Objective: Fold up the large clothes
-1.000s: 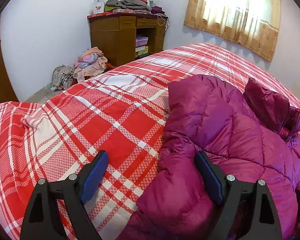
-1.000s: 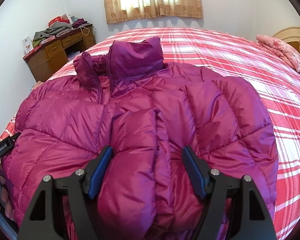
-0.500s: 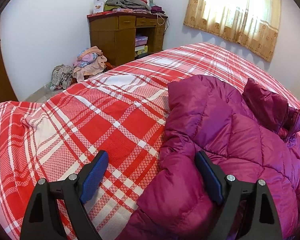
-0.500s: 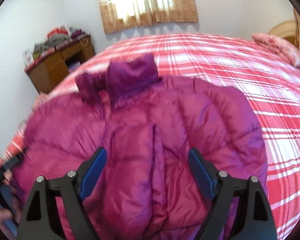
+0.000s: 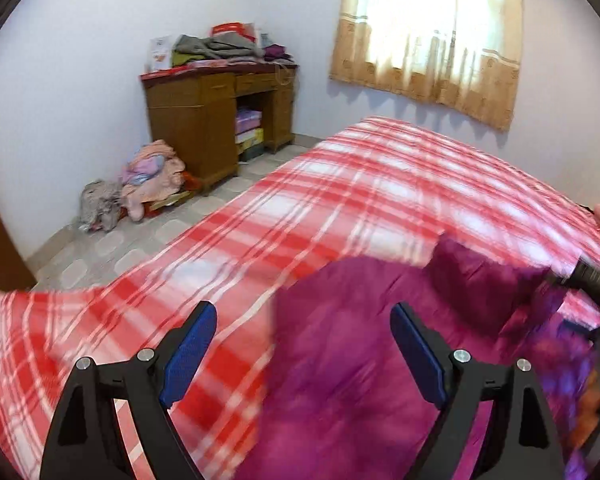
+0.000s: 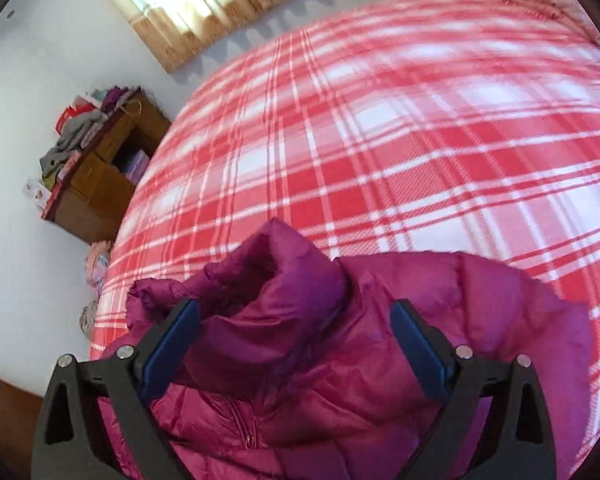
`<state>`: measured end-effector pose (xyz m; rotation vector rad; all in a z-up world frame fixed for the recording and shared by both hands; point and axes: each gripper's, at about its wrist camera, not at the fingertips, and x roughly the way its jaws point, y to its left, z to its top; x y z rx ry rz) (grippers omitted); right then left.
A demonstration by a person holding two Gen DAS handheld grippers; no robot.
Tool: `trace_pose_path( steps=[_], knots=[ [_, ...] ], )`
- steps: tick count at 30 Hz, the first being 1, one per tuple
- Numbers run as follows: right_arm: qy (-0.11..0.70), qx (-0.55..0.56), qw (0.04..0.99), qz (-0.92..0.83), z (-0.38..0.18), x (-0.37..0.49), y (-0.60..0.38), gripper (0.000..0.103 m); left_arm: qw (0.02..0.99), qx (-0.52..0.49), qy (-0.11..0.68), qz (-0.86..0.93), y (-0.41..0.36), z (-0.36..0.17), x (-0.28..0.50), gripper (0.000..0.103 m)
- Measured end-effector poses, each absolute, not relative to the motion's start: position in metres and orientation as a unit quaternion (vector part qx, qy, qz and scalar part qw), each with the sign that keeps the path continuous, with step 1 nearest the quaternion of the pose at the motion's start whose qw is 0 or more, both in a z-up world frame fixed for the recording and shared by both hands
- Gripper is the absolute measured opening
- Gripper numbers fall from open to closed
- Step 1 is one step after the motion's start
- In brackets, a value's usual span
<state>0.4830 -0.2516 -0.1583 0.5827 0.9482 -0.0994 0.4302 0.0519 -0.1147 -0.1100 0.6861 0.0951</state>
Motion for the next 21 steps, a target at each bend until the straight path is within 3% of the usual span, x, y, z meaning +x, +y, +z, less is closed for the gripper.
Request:
trace_pose_path(
  steps=[3,5,6,11,16,21],
  knots=[
    [0.466,0.279,0.838,-0.042,-0.165,0.479,-0.256,0.086,0.935,-0.034,0.352,0.013,0.025,-0.106,0.471,0.089],
    [0.476,0.263,0.838,-0.039,-0.165,0.472,-0.257,0.067,0.931,-0.023,0.365,0.003,0.008,-0.105,0.494,0.089],
    [0.482,0.245,0.840,-0.044,-0.165,0.468,-0.256,0.065,0.928,-0.024,0.372,-0.007,0.000,-0.106,0.505,0.089],
    [0.485,0.198,0.851,-0.041,-0.181,0.453,-0.252,0.062,0.918,-0.021,0.395,-0.042,-0.036,-0.113,0.534,0.089],
    [0.425,0.107,0.897,-0.050,-0.189,0.429,-0.231,0.062,0.894,-0.047,0.442,-0.056,-0.054,-0.135,0.526,0.089],
    [0.414,0.120,0.901,-0.053,-0.190,0.424,-0.239,0.062,0.879,-0.057,0.473,-0.027,-0.048,-0.156,0.511,0.089]
  ],
)
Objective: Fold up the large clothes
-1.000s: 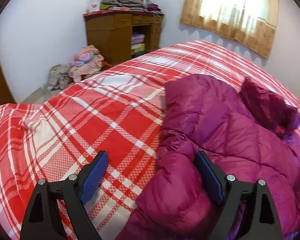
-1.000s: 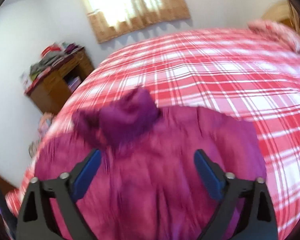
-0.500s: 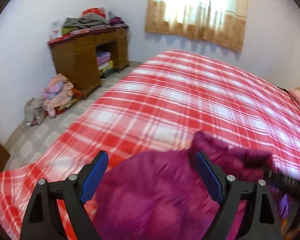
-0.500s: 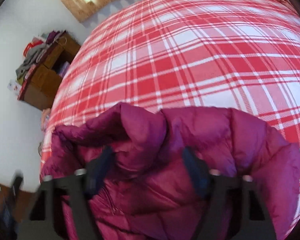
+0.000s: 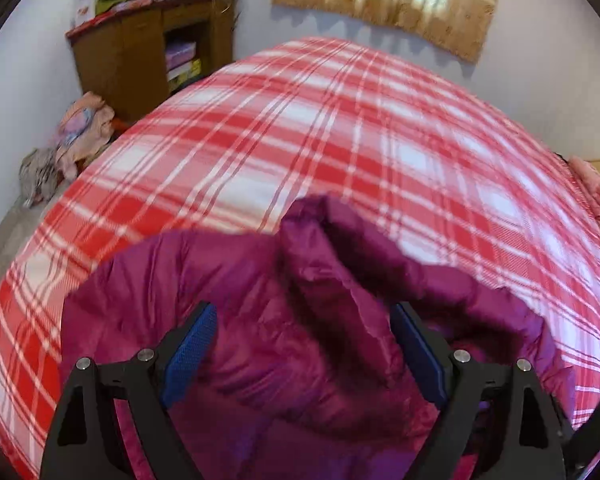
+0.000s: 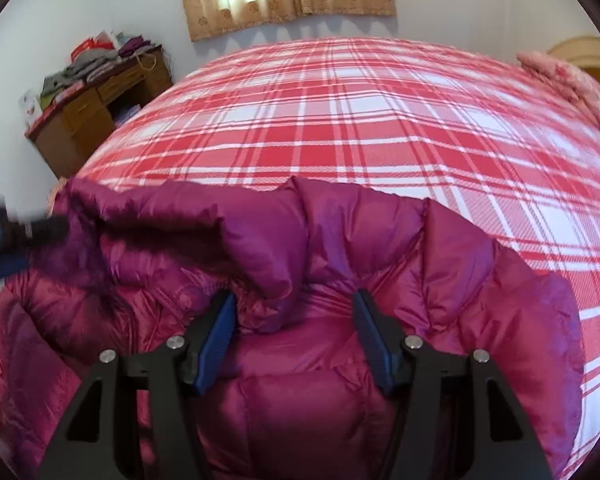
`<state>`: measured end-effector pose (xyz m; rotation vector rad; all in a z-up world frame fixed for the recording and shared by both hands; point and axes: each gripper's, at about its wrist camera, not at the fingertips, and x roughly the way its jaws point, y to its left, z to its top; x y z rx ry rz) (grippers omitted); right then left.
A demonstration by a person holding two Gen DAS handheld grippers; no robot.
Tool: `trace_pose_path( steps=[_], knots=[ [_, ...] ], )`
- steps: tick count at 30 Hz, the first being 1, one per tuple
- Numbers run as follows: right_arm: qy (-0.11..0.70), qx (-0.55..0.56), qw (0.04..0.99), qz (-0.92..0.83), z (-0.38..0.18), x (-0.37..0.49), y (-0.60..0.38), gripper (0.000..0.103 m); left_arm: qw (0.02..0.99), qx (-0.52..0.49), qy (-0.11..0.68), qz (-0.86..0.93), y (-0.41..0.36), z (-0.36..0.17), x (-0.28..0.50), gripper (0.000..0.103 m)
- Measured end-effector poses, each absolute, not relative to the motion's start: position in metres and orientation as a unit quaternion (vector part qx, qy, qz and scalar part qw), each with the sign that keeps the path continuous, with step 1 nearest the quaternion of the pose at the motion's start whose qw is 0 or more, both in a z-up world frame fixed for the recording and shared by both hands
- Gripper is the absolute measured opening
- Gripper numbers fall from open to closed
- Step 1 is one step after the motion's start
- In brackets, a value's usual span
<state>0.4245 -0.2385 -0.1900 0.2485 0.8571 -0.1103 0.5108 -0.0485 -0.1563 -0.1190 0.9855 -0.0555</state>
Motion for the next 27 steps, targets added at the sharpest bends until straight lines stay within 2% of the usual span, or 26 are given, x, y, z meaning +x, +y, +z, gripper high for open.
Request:
trace_pose_path(
  steps=[5,6,7,8,9,10,14,19,22,27],
  knots=[
    [0.411,0.119,0.902,-0.052,-0.191,0.426,-0.237,0.062,0.878,-0.057,0.475,-0.020,-0.044,-0.158,0.516,0.089],
    [0.411,0.122,0.902,-0.051,-0.191,0.426,-0.238,0.062,0.882,-0.057,0.468,-0.023,-0.043,-0.157,0.513,0.082],
    [0.410,0.124,0.902,-0.051,-0.192,0.427,-0.239,0.062,0.886,-0.051,0.459,-0.029,-0.042,-0.158,0.508,0.061],
    [0.411,0.123,0.902,-0.052,-0.192,0.427,-0.239,0.062,0.884,-0.046,0.463,-0.037,-0.043,-0.162,0.505,0.048],
    [0.411,0.122,0.902,-0.052,-0.193,0.428,-0.239,0.062,0.879,-0.047,0.473,-0.044,-0.042,-0.168,0.504,0.027],
    [0.411,0.123,0.902,-0.051,-0.192,0.427,-0.239,0.062,0.873,-0.057,0.481,-0.054,-0.041,-0.175,0.503,0.020],
    [0.406,0.137,0.902,-0.050,-0.192,0.425,-0.240,0.062,0.881,-0.086,0.456,-0.086,-0.034,-0.188,0.495,0.020],
    [0.413,0.138,0.899,-0.055,-0.191,0.425,-0.241,0.061,0.879,-0.103,0.456,-0.099,-0.026,-0.185,0.492,0.009],
    [0.432,0.106,0.892,-0.081,-0.190,0.426,-0.241,0.058,0.875,-0.072,0.471,-0.083,-0.030,-0.182,0.487,0.009],
    [0.441,0.072,0.891,-0.081,-0.193,0.419,-0.249,0.055,0.878,-0.108,0.464,-0.053,-0.023,-0.191,0.459,0.009]
  ],
)
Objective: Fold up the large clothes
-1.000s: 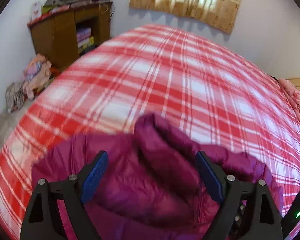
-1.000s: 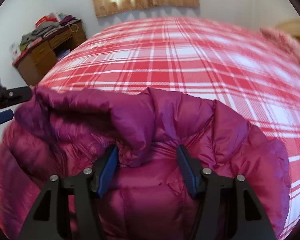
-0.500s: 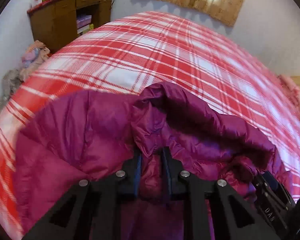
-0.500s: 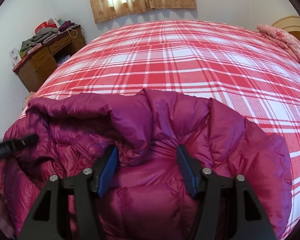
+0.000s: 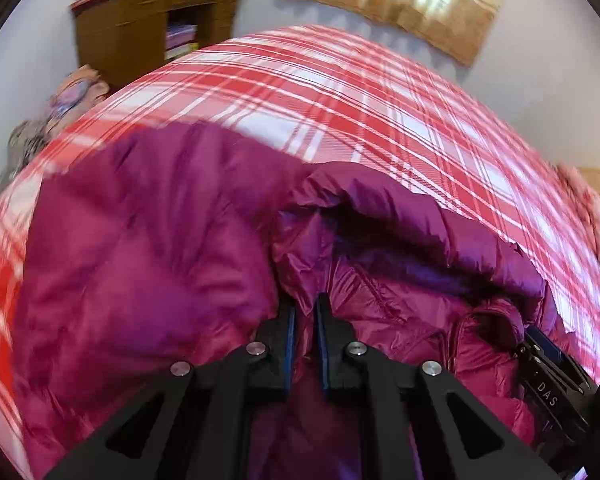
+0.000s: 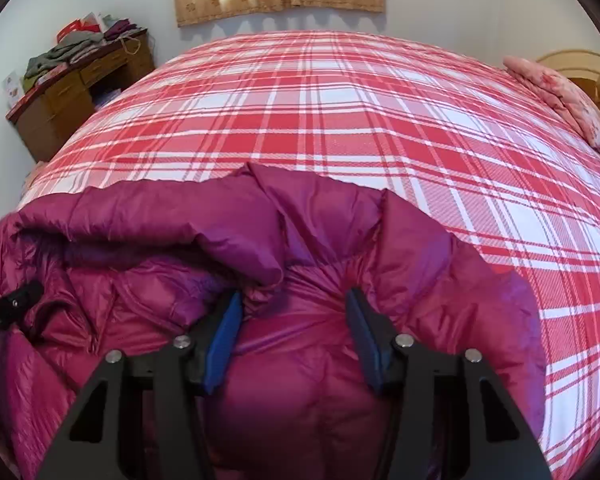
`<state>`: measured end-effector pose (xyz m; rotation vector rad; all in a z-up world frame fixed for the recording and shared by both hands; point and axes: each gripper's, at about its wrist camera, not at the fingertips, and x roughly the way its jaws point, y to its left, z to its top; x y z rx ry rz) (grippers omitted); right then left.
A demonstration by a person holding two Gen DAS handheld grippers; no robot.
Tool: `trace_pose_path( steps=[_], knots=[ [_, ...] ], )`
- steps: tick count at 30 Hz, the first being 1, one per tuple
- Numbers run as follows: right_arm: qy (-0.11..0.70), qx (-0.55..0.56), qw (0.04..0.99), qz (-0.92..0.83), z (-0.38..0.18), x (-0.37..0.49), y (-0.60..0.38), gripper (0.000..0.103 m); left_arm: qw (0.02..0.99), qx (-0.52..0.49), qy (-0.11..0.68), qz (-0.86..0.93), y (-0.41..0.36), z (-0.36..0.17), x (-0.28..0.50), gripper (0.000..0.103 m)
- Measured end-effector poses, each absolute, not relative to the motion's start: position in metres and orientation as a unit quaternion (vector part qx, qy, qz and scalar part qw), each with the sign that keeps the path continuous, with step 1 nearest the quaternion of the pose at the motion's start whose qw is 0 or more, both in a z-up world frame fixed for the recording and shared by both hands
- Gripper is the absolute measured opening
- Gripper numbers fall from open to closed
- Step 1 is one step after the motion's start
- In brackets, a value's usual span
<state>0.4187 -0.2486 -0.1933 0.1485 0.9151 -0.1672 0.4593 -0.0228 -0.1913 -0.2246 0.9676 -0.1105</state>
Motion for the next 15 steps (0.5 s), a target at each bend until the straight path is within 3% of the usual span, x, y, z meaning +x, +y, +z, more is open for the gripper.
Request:
trace_pose_path(
  steps=[5,10,15],
  knots=[
    [0.434,0.058,0.895,-0.088,-0.194,0.412,-0.243,0.056,0.893,-0.150,0.421,-0.055,-0.012,-0.205,0.453,0.011],
    [0.458,0.050,0.885,-0.061,-0.185,0.398,-0.237,0.066,0.885,-0.184,0.421,-0.072,-0.001,-0.208,0.457,0.011],
    [0.394,0.113,0.908,-0.090,-0.131,0.359,-0.245,0.069,0.887,-0.175,0.421,-0.070,-0.003,-0.206,0.456,0.011]
  ],
)
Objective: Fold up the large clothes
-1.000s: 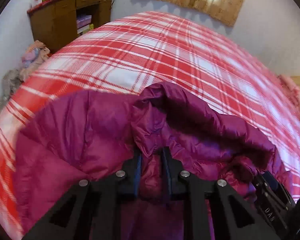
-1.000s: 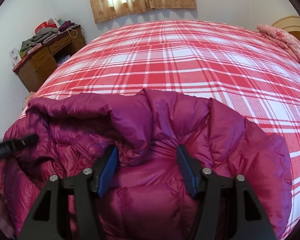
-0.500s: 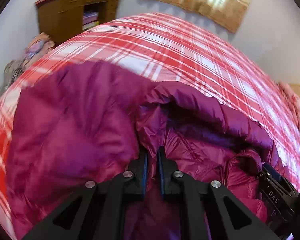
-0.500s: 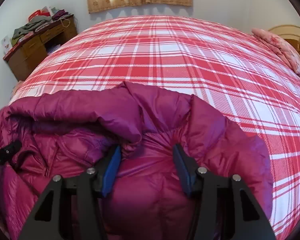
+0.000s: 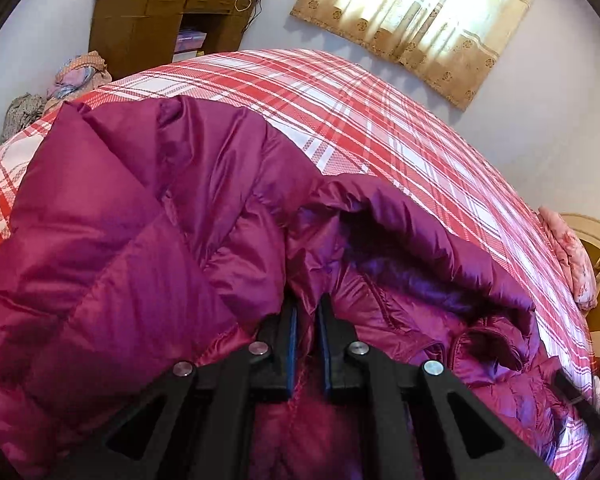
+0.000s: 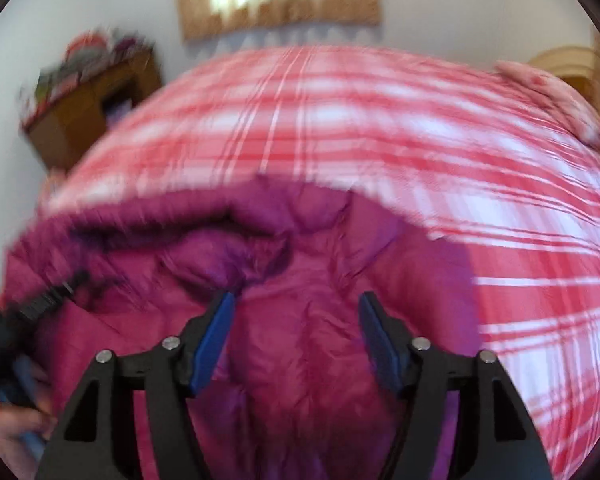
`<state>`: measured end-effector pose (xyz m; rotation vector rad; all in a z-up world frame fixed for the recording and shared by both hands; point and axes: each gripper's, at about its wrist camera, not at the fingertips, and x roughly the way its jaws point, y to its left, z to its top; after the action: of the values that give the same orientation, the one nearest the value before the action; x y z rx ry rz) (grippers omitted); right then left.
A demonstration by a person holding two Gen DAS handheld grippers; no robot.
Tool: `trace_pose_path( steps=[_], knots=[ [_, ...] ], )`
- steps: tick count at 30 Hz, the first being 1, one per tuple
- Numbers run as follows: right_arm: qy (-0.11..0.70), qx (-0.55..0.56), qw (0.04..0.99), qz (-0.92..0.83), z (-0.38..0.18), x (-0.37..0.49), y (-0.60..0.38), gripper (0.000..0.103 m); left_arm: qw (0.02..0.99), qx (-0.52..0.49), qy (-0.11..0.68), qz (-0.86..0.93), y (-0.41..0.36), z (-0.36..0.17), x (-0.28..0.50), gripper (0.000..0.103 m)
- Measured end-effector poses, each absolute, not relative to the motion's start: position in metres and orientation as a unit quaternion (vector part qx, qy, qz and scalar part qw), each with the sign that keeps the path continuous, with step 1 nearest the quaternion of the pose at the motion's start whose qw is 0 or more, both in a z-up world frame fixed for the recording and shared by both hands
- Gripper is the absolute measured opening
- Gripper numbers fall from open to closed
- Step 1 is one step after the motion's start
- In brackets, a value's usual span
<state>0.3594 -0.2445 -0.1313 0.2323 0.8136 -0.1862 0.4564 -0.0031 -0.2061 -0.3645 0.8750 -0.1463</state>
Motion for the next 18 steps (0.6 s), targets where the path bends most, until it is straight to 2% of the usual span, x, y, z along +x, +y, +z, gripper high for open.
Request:
trace_pose_path(
  steps=[3,7,10,12,15,18],
  knots=[
    [0.390,0.140,0.906,-0.082,-0.110,0.383,-0.238,0.069,0.886,-0.165,0.428,-0.075,-0.006,-0.202,0.455,0.011],
    [0.380,0.146,0.904,-0.130,-0.121,0.420,-0.239,0.068,0.889,-0.066,0.442,-0.099,-0.013,-0.175,0.449,0.013],
    [0.427,0.153,0.885,-0.100,-0.159,0.443,-0.238,0.068,0.901,0.005,0.426,-0.087,-0.007,-0.150,0.440,0.014],
    [0.463,0.127,0.872,-0.089,-0.194,0.448,-0.227,0.069,0.910,0.002,0.403,-0.094,-0.001,-0.132,0.440,0.014],
    [0.436,0.095,0.890,-0.094,-0.193,0.439,-0.218,0.069,0.925,-0.016,0.357,-0.127,-0.011,-0.102,0.451,0.016],
    [0.436,0.106,0.889,-0.092,-0.194,0.440,-0.223,0.070,0.935,0.022,0.334,-0.117,-0.046,-0.095,0.481,0.021]
  ],
)
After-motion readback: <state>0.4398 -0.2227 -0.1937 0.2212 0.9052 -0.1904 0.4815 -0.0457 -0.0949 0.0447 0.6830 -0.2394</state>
